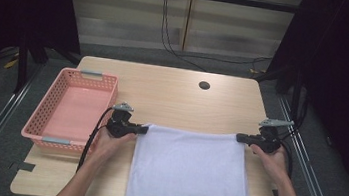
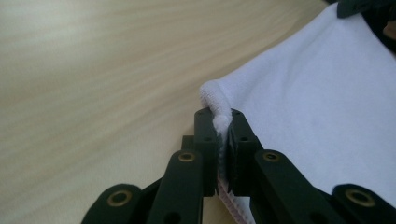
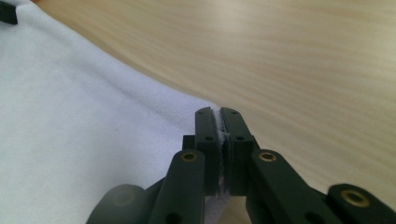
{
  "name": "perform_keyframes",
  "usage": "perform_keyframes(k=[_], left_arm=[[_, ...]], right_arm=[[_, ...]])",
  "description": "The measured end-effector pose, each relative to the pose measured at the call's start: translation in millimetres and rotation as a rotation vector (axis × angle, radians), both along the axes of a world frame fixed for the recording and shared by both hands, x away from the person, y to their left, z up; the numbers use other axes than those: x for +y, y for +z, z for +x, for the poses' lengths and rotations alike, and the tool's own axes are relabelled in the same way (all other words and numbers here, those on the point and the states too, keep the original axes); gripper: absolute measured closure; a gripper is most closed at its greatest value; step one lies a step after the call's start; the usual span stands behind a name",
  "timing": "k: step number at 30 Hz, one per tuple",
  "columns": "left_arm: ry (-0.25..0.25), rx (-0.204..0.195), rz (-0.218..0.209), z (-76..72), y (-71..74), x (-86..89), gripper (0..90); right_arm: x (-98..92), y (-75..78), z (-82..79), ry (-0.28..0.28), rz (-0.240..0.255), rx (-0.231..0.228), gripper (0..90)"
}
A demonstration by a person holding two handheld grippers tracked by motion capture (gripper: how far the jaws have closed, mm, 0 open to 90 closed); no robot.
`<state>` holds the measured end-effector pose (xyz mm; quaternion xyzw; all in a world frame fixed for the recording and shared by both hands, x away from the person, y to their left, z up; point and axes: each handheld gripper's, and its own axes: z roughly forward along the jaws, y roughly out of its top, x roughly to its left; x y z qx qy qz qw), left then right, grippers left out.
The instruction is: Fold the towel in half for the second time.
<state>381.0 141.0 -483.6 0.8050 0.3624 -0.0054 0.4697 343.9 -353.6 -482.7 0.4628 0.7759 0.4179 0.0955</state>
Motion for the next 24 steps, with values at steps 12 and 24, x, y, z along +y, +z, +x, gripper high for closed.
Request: perform_keyframes(k=[12, 24], left_arm=[[0.042, -0.110, -0.041, 23.8, 52.5, 3.9, 85.0], [0.081, -0.180, -0.041, 60.1, 78.2, 0.8, 85.2]], right_arm=[[-8.6, 53.5, 13.2, -0.021, 0.099, -0.127, 87.1], [-6.0, 84.3, 55.3, -0.065, 0.086, -0.167, 87.4]])
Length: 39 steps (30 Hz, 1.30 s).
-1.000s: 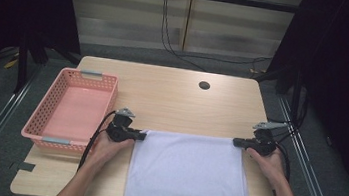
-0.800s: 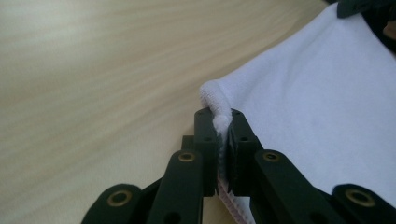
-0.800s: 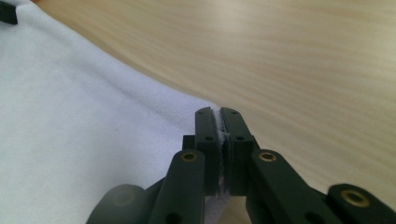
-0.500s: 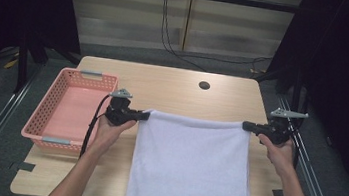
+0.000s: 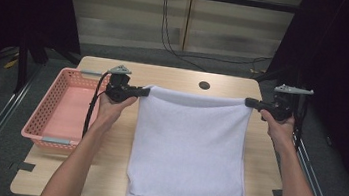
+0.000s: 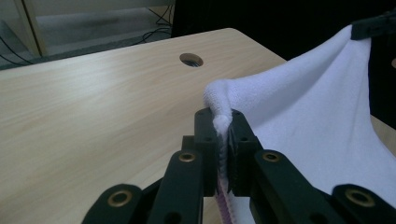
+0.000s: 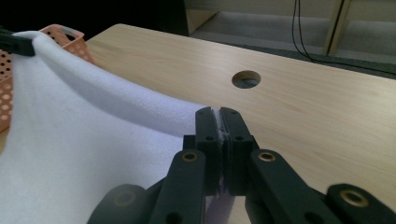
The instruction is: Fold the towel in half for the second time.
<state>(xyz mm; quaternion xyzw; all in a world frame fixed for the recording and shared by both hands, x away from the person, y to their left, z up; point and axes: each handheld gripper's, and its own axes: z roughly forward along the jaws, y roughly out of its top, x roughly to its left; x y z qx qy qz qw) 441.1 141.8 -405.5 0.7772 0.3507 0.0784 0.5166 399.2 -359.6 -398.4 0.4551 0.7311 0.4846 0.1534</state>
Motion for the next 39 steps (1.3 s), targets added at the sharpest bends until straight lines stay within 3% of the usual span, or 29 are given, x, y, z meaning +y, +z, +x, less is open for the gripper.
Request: perform_keyframes(k=[2, 5, 10, 14, 20, 26, 31, 35, 39], left_arm=[[0.010, -0.015, -0.015, 4.1, 5.2, -0.1, 85.2], [0.021, -0.020, -0.042, 5.0, 8.5, 0.8, 85.1], [-0.006, -0.032, -0.026, -9.3, 3.8, -0.3, 85.1], [-0.028, -0.029, -0.034, -25.2, 1.9, 2.3, 85.1], [-0.058, -0.010, -0.044, -52.3, 2.4, 12.4, 85.1], [-0.090, 0.007, -0.030, -80.8, -4.0, 18.7, 85.1], [-0.119, 0.010, -0.037, -100.4, -5.6, 19.3, 85.1], [-0.122, 0.040, -0.049, -114.8, -6.7, 23.8, 85.0], [-0.155, 0.051, -0.011, -131.2, -13.9, 22.5, 84.8]], right_arm=[[0.4, 4.2, 7.2, -0.014, -0.011, 0.000, 87.4], [0.1, 13.3, 12.7, -0.027, 0.020, -0.024, 87.4], [2.2, 16.0, 5.0, -0.013, -0.006, -0.036, 87.5], [-2.7, 11.4, -9.9, 0.002, 0.001, -0.028, 87.4], [-4.6, 16.0, -41.5, 0.071, 0.074, -0.033, 87.5], [-2.2, 11.1, -72.8, 0.125, 0.058, -0.017, 87.5], [-3.1, 8.8, -91.1, 0.136, 0.071, -0.016, 87.5], [-3.1, 12.7, -110.6, 0.153, 0.084, -0.046, 87.5], [0.7, 5.3, -127.8, 0.175, 0.072, -0.035, 87.5]])
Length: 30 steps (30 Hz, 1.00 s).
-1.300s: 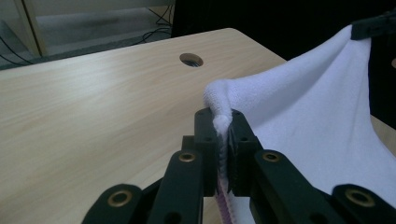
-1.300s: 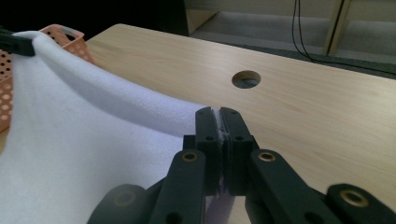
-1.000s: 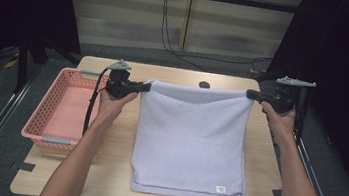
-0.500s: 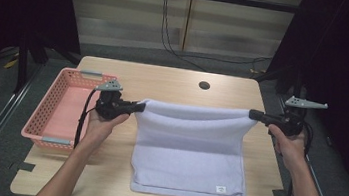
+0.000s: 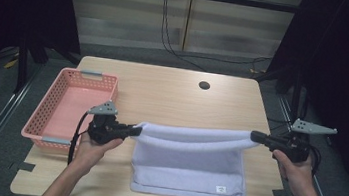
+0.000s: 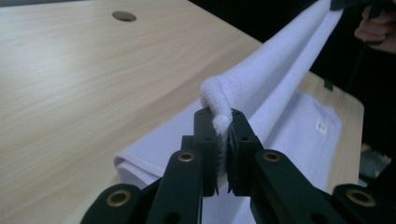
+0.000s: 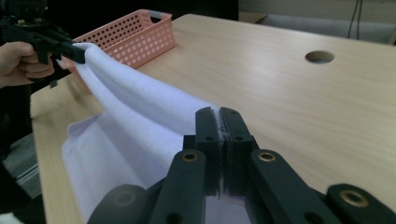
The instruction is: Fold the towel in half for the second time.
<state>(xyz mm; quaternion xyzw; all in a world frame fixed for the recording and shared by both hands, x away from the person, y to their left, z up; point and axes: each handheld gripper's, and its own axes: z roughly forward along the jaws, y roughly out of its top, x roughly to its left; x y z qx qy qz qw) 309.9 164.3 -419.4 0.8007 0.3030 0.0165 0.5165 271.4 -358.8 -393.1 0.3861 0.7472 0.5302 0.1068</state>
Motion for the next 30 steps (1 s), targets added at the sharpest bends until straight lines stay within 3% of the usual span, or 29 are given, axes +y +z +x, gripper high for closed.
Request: perform_keyframes(k=[4, 8, 10, 14, 16, 18, 24, 30], left_arm=[[-0.001, 0.040, 0.010, -10.2, -15.3, 2.2, 84.8], [-0.014, 0.040, 0.020, -25.0, -22.3, 4.4, 84.7], [-0.019, 0.038, 0.053, -32.6, -29.5, 4.0, 84.4], [-0.034, 0.079, 0.094, -41.3, -47.1, 1.4, 83.8], [-0.031, 0.083, 0.110, -45.6, -51.9, 1.0, 83.3], [-0.052, 0.087, 0.136, -49.1, -55.5, -0.1, 83.0], [-0.077, 0.104, 0.134, -58.7, -57.4, 1.2, 81.1], [-0.121, 0.122, 0.166, -72.5, -60.2, 11.8, 77.3]], right_arm=[[2.8, -18.5, -16.3, 0.019, -0.020, 0.038, 87.5], [5.9, -30.5, -33.4, 0.020, -0.028, 0.055, 87.4], [7.4, -38.2, -40.8, 0.012, -0.059, 0.063, 87.4], [6.0, -59.7, -50.3, 0.015, -0.055, 0.120, 87.4], [7.8, -68.0, -54.5, 0.026, -0.093, 0.144, 87.2], [10.1, -72.8, -58.6, 0.039, -0.133, 0.147, 87.1], [11.5, -76.2, -66.2, 0.064, -0.148, 0.166, 85.7], [13.7, -80.9, -85.3, 0.111, -0.189, 0.196, 79.8]])
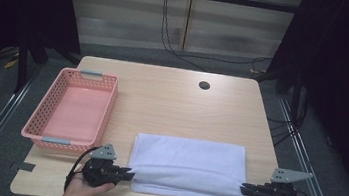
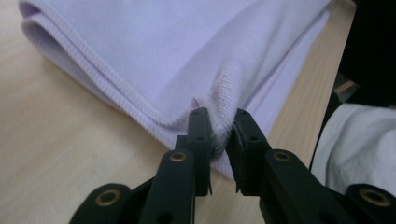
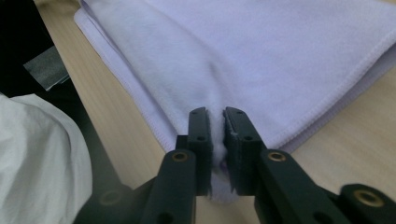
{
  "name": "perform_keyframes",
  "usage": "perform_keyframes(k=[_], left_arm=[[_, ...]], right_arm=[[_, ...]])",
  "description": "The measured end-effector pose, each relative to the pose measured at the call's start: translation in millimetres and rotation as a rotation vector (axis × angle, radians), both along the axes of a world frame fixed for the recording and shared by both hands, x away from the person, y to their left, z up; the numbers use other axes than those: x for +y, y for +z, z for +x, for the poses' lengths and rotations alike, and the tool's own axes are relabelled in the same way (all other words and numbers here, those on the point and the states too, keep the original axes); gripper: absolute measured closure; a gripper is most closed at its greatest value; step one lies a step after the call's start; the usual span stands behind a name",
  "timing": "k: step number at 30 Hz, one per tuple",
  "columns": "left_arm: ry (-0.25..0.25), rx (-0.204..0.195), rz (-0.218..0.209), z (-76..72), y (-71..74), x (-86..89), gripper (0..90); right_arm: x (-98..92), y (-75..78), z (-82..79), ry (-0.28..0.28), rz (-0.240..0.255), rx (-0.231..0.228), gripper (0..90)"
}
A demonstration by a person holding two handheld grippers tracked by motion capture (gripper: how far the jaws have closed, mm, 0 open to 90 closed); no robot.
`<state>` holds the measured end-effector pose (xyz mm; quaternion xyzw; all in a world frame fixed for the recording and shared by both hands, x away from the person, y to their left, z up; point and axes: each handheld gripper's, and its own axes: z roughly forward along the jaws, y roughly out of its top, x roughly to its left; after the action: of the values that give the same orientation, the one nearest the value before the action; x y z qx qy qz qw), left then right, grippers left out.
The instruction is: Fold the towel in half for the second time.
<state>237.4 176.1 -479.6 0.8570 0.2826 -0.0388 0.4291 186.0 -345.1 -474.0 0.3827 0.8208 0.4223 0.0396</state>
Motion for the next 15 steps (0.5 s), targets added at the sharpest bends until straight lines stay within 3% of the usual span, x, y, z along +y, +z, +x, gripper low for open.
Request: perform_keyframes(k=[4, 7, 8, 10, 12, 15], left_arm=[[0.023, -0.015, -0.063, -1.3, 6.0, 10.5, 70.8], [0.033, -0.014, -0.082, 7.9, 9.0, 6.7, 65.9], [0.036, -0.022, -0.074, 12.2, 9.1, 4.0, 64.7], [0.044, -0.016, -0.071, 22.2, 7.9, -2.2, 64.1], [0.046, -0.025, -0.104, 33.1, 7.9, -5.2, 59.6], [0.108, -0.021, -0.084, 48.6, 11.2, -9.5, 57.4]], right_arm=[[-4.3, 4.7, -7.8, -0.011, 0.039, -0.009, 69.7], [-6.8, 8.5, -4.3, -0.054, 0.064, -0.032, 60.7], [-6.8, 9.4, -2.9, -0.064, 0.068, -0.030, 61.3], [-3.6, 10.1, 2.9, -0.065, 0.050, -0.035, 60.4], [1.9, 8.5, 10.6, -0.075, 0.037, -0.029, 56.5], [11.7, 1.5, 26.8, -0.086, 0.011, -0.012, 52.2]])
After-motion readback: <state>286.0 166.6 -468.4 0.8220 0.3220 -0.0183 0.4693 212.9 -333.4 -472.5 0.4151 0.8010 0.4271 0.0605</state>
